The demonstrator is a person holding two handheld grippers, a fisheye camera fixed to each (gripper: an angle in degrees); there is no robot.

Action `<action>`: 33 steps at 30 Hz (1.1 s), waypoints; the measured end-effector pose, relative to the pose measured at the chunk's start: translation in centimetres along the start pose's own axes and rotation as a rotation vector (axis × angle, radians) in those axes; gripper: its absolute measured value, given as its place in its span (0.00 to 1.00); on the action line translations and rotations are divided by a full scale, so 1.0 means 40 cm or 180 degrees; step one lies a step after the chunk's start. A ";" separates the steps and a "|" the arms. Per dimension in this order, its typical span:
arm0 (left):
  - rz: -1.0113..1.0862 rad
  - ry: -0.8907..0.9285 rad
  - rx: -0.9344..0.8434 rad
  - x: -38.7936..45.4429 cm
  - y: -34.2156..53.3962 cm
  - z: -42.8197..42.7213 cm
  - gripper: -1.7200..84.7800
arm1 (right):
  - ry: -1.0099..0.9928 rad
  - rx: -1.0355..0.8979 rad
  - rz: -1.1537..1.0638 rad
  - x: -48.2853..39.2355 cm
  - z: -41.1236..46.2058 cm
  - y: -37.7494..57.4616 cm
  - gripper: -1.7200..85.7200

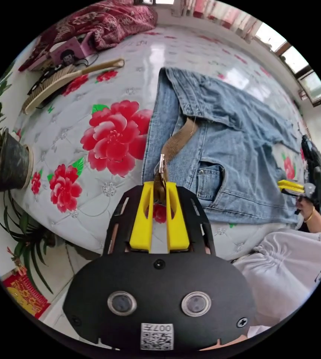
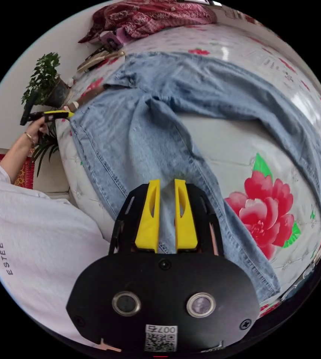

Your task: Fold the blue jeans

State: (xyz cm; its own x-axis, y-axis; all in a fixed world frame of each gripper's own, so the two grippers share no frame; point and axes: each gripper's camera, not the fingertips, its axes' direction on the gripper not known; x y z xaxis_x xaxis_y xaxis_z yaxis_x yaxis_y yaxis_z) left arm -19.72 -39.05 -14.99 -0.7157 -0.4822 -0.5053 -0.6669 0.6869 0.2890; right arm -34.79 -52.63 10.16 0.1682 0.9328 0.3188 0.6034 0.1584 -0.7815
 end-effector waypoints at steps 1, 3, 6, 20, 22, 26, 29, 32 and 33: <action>-0.0053 0.0095 0.0172 -0.008 0.029 -0.033 0.08 | 0.0040 0.0035 0.0040 -0.001 0.005 0.006 0.08; -0.0211 0.0259 0.0350 -0.035 0.080 -0.069 0.08 | 0.0126 0.0208 0.0082 -0.013 0.005 0.021 0.06; -0.0611 0.0293 0.0221 -0.104 0.161 -0.044 0.08 | 0.0038 0.0204 0.0065 -0.038 0.016 0.016 0.05; -0.0505 0.0162 0.0539 -0.161 0.111 -0.159 0.13 | 0.0503 0.0771 0.0507 0.143 -0.225 -0.003 0.09; -0.0111 0.0057 0.0498 -0.122 0.005 -0.162 0.14 | 0.0729 0.0816 0.0584 0.204 -0.278 -0.023 0.10; 0.0438 -0.0111 0.0376 -0.045 -0.269 -0.120 0.13 | 0.1148 0.0746 0.0615 0.332 -0.368 -0.107 0.12; 0.0659 -0.0099 0.0279 -0.008 -0.451 -0.085 0.15 | 0.1287 0.0551 0.0458 0.398 -0.396 -0.191 0.13; 0.1031 -0.0065 -0.0111 0.040 -0.599 -0.025 0.17 | 0.1253 0.0369 0.0234 0.453 -0.405 -0.277 0.15; 0.1099 -0.0094 -0.0186 0.049 -0.620 -0.012 0.18 | 0.1165 0.0280 0.0150 0.477 -0.402 -0.307 0.15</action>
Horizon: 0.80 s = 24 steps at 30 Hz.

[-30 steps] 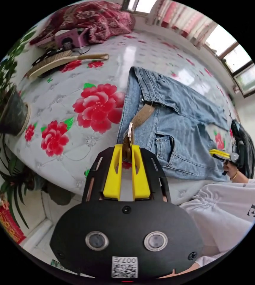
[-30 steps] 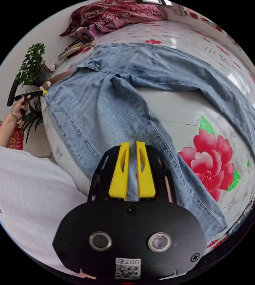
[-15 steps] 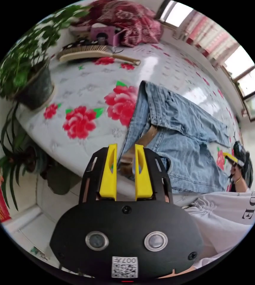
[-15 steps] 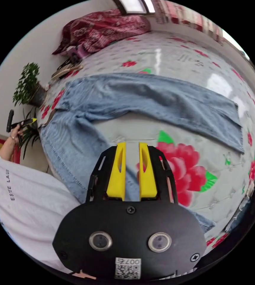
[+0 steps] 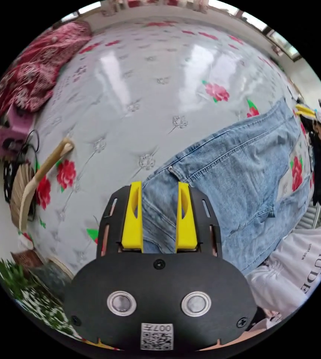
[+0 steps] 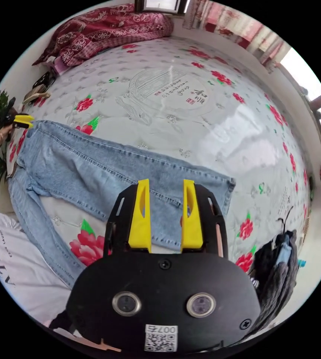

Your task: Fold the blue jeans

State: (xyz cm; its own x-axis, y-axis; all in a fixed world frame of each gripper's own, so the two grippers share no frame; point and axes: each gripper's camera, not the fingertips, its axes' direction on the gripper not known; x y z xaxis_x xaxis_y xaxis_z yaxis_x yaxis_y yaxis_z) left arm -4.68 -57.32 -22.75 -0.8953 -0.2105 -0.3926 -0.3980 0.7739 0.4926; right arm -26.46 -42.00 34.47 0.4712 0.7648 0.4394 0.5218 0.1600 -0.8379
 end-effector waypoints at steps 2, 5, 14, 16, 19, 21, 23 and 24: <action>0.0273 -0.0123 -0.0312 0.012 -0.070 0.045 0.18 | -0.0094 -0.0134 -0.0122 0.030 0.026 -0.038 0.16; 0.0623 -0.0252 -0.0597 0.036 -0.108 0.093 0.16 | 0.0036 -0.0397 -0.0246 0.084 0.083 -0.077 0.17; 0.0460 -0.0249 -0.0481 0.035 -0.085 0.119 0.04 | -0.0273 -0.0728 -0.0363 0.170 0.149 -0.035 0.07; 0.0332 -0.0219 -0.0415 0.035 -0.071 0.118 0.03 | -0.0255 -0.0654 -0.0335 0.162 0.121 -0.002 0.04; 0.0164 -0.0175 -0.0174 0.034 -0.028 0.074 0.02 | -0.0149 -0.0230 -0.0186 0.156 0.020 0.087 0.03; 0.0100 -0.0129 0.0046 0.036 0.013 0.023 0.01 | -0.0120 0.0260 -0.0061 0.149 -0.111 0.191 0.02; 0.0042 -0.0153 0.0380 0.050 0.091 -0.062 0.01 | -0.0030 0.0558 -0.0015 0.131 -0.215 0.280 0.02; 0.0022 -0.0165 0.0468 0.055 0.114 -0.084 0.01 | 0.0029 0.0767 0.0002 0.114 -0.288 0.348 0.02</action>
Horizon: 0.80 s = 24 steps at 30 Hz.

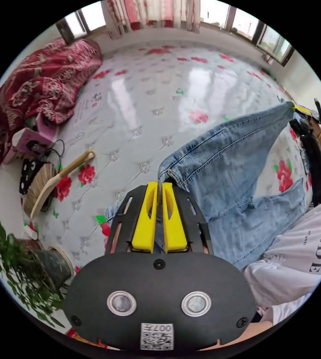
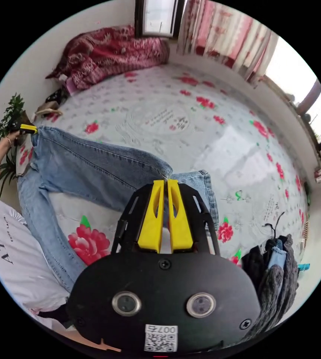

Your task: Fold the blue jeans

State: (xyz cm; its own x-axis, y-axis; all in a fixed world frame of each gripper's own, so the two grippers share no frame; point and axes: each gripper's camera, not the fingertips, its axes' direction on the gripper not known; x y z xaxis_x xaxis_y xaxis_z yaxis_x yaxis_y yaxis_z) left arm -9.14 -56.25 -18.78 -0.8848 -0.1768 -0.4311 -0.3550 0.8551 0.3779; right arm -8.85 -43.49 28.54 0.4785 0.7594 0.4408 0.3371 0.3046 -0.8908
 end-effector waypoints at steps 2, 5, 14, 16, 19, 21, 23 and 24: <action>-0.0070 -0.0046 0.0349 0.026 0.094 -0.102 0.01 | 0.0108 0.0314 0.0018 -0.033 -0.134 0.085 0.02; -0.0017 -0.0053 0.0776 0.091 0.249 -0.216 0.01 | 0.0311 0.0706 0.0082 -0.104 -0.336 0.268 0.02; -0.0340 0.0356 0.0417 0.277 0.688 -0.077 0.01 | -0.0093 0.0172 0.1202 -0.283 -0.359 0.966 0.06; -0.0468 0.0434 0.0011 0.301 0.725 0.049 0.01 | -0.0483 -0.0429 0.1711 -0.306 -0.224 1.105 0.07; -0.0651 0.0548 -0.0239 0.310 0.753 0.152 0.01 | -0.0887 -0.0659 0.2389 -0.328 -0.145 1.278 0.09; -0.0699 0.0543 -0.0196 0.307 0.744 0.150 0.01 | -0.0835 -0.0143 0.2785 -0.305 -0.199 1.355 0.11; -0.0433 0.0338 -0.0267 0.329 0.713 0.136 0.01 | -0.0831 0.0168 0.3000 -0.272 -0.230 1.393 0.12; -0.0353 0.0272 -0.0289 0.336 0.705 0.133 0.01 | -0.0913 0.0297 0.3093 -0.245 -0.237 1.410 0.13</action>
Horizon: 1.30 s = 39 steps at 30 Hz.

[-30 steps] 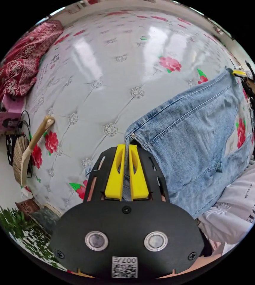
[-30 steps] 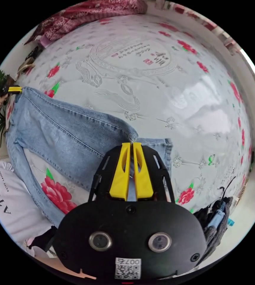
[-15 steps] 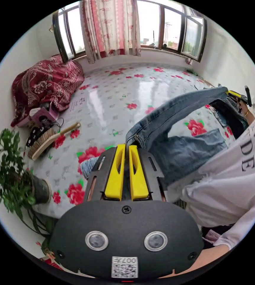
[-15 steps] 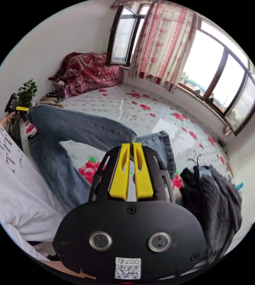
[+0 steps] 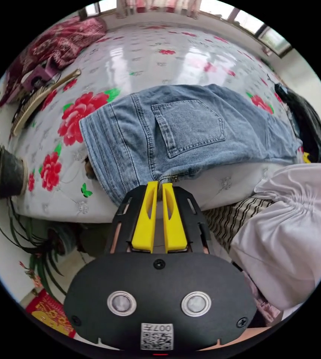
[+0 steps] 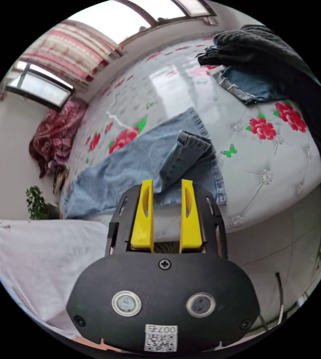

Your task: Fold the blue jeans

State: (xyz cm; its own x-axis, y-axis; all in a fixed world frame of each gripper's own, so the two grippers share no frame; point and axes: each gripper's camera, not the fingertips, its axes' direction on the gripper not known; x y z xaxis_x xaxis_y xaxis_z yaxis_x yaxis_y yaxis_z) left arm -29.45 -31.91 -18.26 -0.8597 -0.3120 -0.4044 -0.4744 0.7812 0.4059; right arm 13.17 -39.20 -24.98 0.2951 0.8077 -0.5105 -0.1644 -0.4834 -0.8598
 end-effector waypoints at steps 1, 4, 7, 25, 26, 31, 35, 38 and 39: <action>0.0104 -0.0107 -0.0042 0.014 -0.012 -0.005 0.01 | -0.0034 0.0017 0.0058 0.013 -0.003 -0.007 0.13; 0.0186 -0.0249 -0.0055 0.032 -0.033 -0.017 0.01 | -0.0083 0.0039 0.0339 0.068 0.011 -0.042 0.14; 0.0199 -0.0303 -0.0017 0.040 -0.051 -0.034 0.01 | 0.0069 -0.0031 0.0503 0.088 0.046 -0.075 0.13; 0.0207 -0.1185 -0.0819 0.094 -0.147 0.104 0.06 | -0.0132 0.0076 0.1027 0.321 -0.021 0.126 0.10; 0.0140 -0.1107 -0.0773 0.083 -0.143 0.103 0.06 | -0.0175 0.0121 0.1113 0.340 -0.019 0.122 0.11; -0.0278 -0.0839 -0.0655 0.039 -0.141 0.098 0.06 | -0.0241 0.0102 0.1532 0.379 0.050 0.079 0.10; -0.0317 -0.0716 -0.0690 0.037 -0.139 0.116 0.05 | 0.0015 0.0000 0.1144 0.356 0.053 0.000 0.08; -0.0232 -0.0268 -0.0614 0.073 -0.128 0.126 0.05 | 0.0567 0.0085 0.0922 0.335 0.022 -0.063 0.07; -0.0204 -0.0205 -0.0577 0.086 -0.124 0.127 0.05 | 0.0808 0.0087 0.0912 0.339 0.016 -0.086 0.07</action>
State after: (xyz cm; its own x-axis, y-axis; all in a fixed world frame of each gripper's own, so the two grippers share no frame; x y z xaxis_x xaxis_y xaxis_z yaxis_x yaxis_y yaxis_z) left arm -29.08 -34.10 -25.82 -0.8156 -0.3180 -0.4835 -0.5590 0.6489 0.5161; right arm 17.14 -26.36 -28.94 0.4567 0.5301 -0.7145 -0.2980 -0.6656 -0.6843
